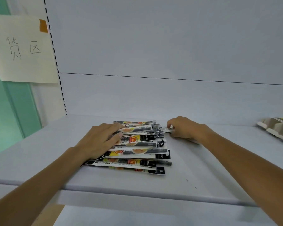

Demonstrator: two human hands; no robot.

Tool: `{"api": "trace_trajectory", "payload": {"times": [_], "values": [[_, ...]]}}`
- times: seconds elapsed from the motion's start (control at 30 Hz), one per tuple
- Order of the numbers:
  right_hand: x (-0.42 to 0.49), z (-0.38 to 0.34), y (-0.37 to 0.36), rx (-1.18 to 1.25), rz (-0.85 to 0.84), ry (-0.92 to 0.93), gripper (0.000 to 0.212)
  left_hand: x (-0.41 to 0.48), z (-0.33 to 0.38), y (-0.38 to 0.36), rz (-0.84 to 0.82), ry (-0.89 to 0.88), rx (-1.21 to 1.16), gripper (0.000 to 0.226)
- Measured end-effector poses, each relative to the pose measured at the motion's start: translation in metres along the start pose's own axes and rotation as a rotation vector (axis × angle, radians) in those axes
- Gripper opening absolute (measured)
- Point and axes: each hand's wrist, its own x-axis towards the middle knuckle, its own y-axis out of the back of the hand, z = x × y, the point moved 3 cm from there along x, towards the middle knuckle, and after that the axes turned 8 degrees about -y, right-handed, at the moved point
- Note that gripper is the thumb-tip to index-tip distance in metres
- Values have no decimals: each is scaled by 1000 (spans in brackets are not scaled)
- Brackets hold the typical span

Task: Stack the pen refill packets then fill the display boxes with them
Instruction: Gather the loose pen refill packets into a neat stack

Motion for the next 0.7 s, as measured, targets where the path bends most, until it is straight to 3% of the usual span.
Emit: {"api": "trace_trajectory", "payload": {"times": [0.1,0.2,0.33,0.43,0.57,0.7], "values": [[-6,-1,1,-261,3,-37,10,1,3,6,45,-25,9,55],[-13,18,-1,-388,-2,-157,24,0,2,9,99,59,-237,43],[-24,50,13,-272,31,-400,30,-1,1,19,299,137,-474,21],[-28,48,39,-231,174,-479,32,-1,-2,30,394,147,-515,17],[-30,-8,66,-154,441,-334,25,1,-15,35,354,181,-452,21],[-30,-80,68,-30,456,-32,26,5,-25,29,200,366,-613,52]]}}
